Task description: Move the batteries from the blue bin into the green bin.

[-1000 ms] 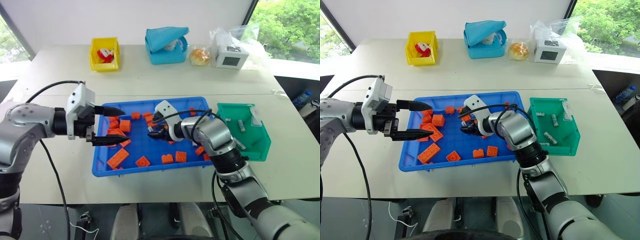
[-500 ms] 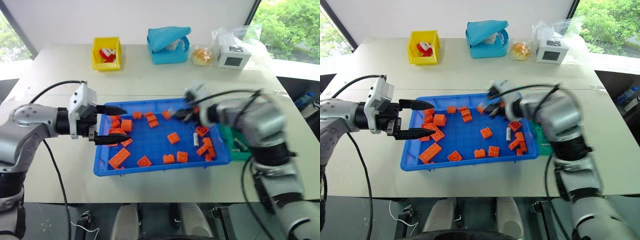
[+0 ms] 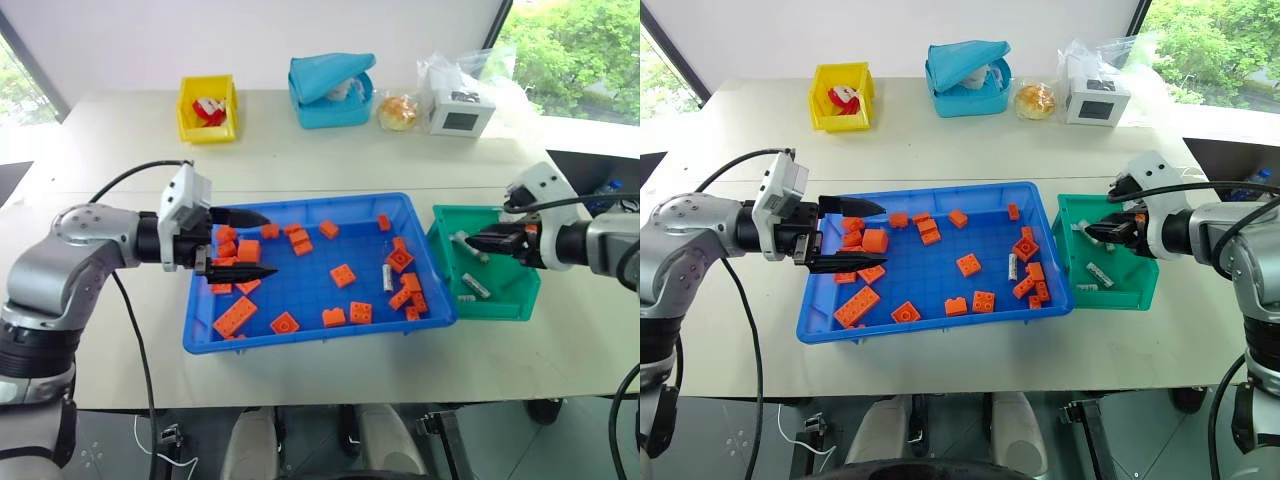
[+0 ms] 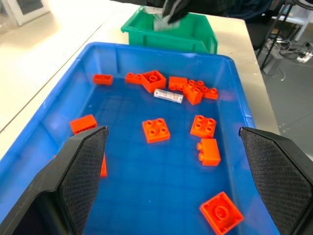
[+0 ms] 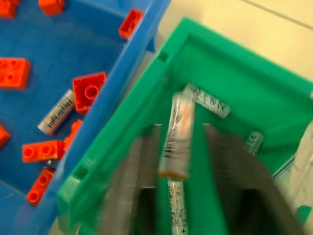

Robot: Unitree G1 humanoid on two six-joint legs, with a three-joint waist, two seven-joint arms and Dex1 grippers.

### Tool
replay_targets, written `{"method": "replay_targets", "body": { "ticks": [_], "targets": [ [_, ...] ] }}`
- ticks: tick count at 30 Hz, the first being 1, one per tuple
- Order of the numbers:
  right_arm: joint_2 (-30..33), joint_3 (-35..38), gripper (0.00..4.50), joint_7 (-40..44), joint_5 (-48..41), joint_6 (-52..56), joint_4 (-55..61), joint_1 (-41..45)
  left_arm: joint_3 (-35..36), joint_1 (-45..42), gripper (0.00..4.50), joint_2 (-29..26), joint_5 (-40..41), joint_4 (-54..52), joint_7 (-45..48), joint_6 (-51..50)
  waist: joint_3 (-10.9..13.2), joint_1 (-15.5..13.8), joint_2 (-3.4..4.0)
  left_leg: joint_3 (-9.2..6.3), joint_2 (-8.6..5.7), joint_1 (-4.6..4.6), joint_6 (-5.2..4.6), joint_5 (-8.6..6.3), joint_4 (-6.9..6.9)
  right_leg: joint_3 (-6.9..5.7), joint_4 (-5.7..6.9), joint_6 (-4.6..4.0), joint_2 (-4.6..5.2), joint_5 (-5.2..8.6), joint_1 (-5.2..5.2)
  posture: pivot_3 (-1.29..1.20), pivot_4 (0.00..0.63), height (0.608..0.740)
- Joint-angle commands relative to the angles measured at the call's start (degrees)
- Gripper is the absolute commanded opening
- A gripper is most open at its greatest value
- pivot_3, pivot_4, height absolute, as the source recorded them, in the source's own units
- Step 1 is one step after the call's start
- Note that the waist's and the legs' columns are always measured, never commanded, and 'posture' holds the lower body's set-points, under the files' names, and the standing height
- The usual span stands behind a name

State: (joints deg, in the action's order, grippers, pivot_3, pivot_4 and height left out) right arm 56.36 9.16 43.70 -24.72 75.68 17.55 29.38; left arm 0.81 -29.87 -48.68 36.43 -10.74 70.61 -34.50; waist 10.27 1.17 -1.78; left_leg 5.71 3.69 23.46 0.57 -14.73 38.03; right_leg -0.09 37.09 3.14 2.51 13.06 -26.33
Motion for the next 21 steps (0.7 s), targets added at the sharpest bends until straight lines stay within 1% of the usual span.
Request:
{"method": "replay_targets", "body": {
  "ticks": [1, 3, 8, 11, 13, 15, 18, 19, 20, 21],
  "targets": [
    [2.70, -0.12, 3.56, 1.06, -0.23, -3.95, 0.86, 2.02, 0.12, -1.49, 4.50, 0.00, -0.43, -0.03, 0.76, 0.78, 0.00, -0.06, 0.00, -0.01, 0.00, 0.01, 0.00, 0.00, 0.00, 0.00, -0.01, 0.01, 0.00, 0.00, 0.00, 0.00, 0.150, 0.736],
    [4.65, -2.38, 3.56, 4.16, -1.10, -6.41, 1.12, 3.98, 0.28, -1.24, 4.50, -0.16, -0.51, -0.20, 1.16, 0.77, 0.01, -0.07, 0.00, 0.00, 0.00, 0.03, -0.01, 0.00, -0.01, 0.00, -0.02, 0.02, 0.01, 0.00, -0.01, 0.00, 0.150, 0.736],
    [11.38, -13.05, 3.56, 19.24, -0.20, -19.78, 3.04, 8.39, 0.43, -0.05, 4.50, -0.64, -0.82, -1.20, 1.77, 0.55, 0.02, -0.13, 0.02, -0.02, 0.01, 0.03, -0.01, -0.01, -0.02, -0.02, -0.02, -0.02, 0.00, 0.04, -0.03, 0.00, 0.150, 0.736],
    [12.39, -22.18, 3.56, 29.26, 6.07, -33.29, 0.78, 12.09, 0.01, 0.82, 4.50, -0.95, -1.34, -2.37, 2.25, 0.92, 0.02, -0.04, 0.02, 0.00, 0.02, 0.03, -0.02, -0.02, -0.02, -0.02, -0.05, -0.02, -0.01, 0.05, -0.03, 0.00, 0.150, 0.736],
    [9.67, -28.25, 3.56, 33.12, 11.03, -39.48, -3.13, 16.04, 0.03, 0.96, 4.50, -0.83, -1.27, -2.97, 1.95, 0.69, 0.03, 0.00, 0.01, 0.03, 0.02, 0.03, -0.02, -0.02, 0.00, -0.02, -0.05, -0.03, 0.01, 0.05, -0.03, 0.00, 0.150, 0.736],
    [5.43, -33.10, 3.56, 35.24, 14.59, -41.74, -7.96, 20.12, 0.30, 1.14, 4.50, -0.72, -1.05, -3.63, 1.44, 0.35, 0.03, 0.13, 0.01, 0.06, 0.02, 0.01, -0.02, -0.01, 0.06, -0.01, -0.03, -0.04, 0.01, 0.05, -0.02, 0.00, 0.150, 0.736],
    [0.11, -37.76, 3.56, 37.24, 19.85, -45.89, -15.65, 24.12, 0.80, 1.65, 4.50, -0.72, -0.61, -4.91, 0.52, -0.31, 0.03, -0.06, 0.01, 0.07, 0.02, 0.04, -0.02, -0.01, 0.10, 0.01, 0.01, -0.06, 0.00, 0.04, -0.05, 0.00, 0.150, 0.736],
    [-1.86, -38.90, 4.10, 37.50, 21.16, -46.43, -17.89, 25.15, 1.30, 2.23, 4.50, -0.96, -0.30, -5.52, 0.26, -0.62, 0.03, -0.13, 0.01, 0.06, 0.02, 0.04, -0.02, -0.01, 0.09, 0.00, 0.03, -0.05, 0.00, 0.03, -0.04, 0.00, 0.150, 0.736],
    [-3.62, -39.69, 4.46, 37.66, 22.13, -46.61, -19.86, 25.99, 1.74, 2.76, 4.50, -1.18, -0.04, -6.08, -0.01, -0.87, 0.03, -0.26, 0.01, 0.07, 0.02, 0.05, -0.02, -0.01, 0.09, 0.00, 0.03, -0.02, 0.00, 0.02, -0.06, 0.00, 0.150, 0.736],
    [-5.23, -40.12, 4.46, 37.74, 22.87, -46.27, -21.55, 26.65, 2.15, 3.28, 4.50, -1.41, 0.18, -6.57, -0.26, -1.06, 0.03, -0.35, 0.01, 0.07, 0.02, 0.07, -0.02, -0.01, 0.09, 0.00, 0.03, -0.01, 0.00, 0.01, -0.06, 0.00, 0.150, 0.736]
  ]
}}
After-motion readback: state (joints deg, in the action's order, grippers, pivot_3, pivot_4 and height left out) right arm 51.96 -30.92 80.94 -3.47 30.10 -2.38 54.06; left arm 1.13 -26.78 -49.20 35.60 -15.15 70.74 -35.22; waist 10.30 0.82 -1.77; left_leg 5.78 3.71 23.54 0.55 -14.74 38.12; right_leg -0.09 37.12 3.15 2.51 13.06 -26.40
